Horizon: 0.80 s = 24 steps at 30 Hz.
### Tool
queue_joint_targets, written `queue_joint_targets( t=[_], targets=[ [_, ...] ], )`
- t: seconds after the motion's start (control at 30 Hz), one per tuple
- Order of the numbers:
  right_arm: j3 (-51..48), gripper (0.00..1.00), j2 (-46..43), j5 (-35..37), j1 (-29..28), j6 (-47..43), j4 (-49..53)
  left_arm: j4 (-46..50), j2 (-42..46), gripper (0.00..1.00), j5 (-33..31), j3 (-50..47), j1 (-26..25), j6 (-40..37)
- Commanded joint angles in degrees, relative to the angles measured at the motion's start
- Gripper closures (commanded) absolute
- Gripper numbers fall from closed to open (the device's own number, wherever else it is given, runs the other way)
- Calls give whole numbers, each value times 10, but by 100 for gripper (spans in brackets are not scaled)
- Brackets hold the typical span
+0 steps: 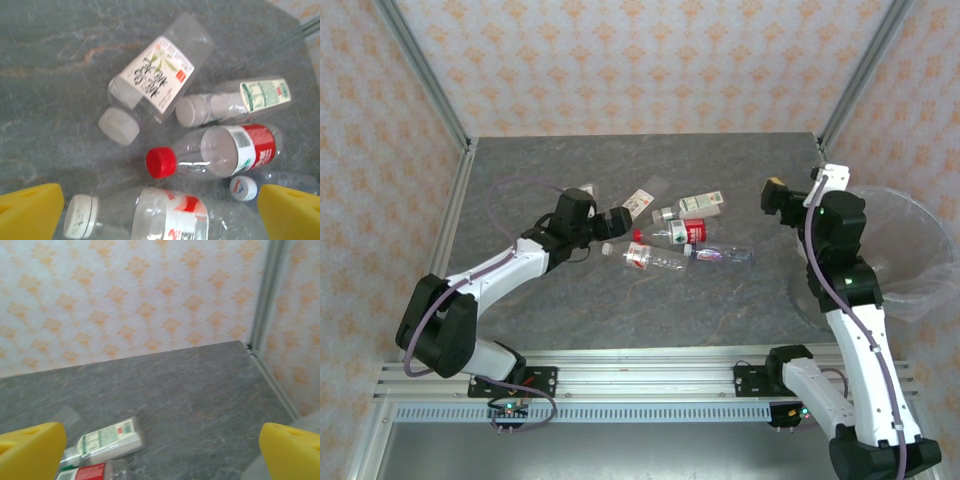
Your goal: Put the plastic bottles in the bin
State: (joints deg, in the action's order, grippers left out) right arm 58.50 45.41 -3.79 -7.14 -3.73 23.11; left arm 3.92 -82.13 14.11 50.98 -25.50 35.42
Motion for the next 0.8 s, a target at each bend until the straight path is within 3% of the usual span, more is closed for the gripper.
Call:
queue_joint_targets(
  t=[0.0, 0.4, 0.67, 0.77],
  targets=[
    [6, 1, 11, -50, -28, -33, -23, 62, -10, 0, 7, 26, -4, 16],
    [-12, 1, 142, -99, -164, -152, 42, 145, -21, 0, -82, 52, -4, 52],
    [-24, 1, 218, -110, -165, -233, 108, 155, -29, 0, -94, 48, -4, 63],
    [9, 1, 270, -127, -159, -256, 183, 154, -30, 0, -97, 47, -4, 63]
  ],
)
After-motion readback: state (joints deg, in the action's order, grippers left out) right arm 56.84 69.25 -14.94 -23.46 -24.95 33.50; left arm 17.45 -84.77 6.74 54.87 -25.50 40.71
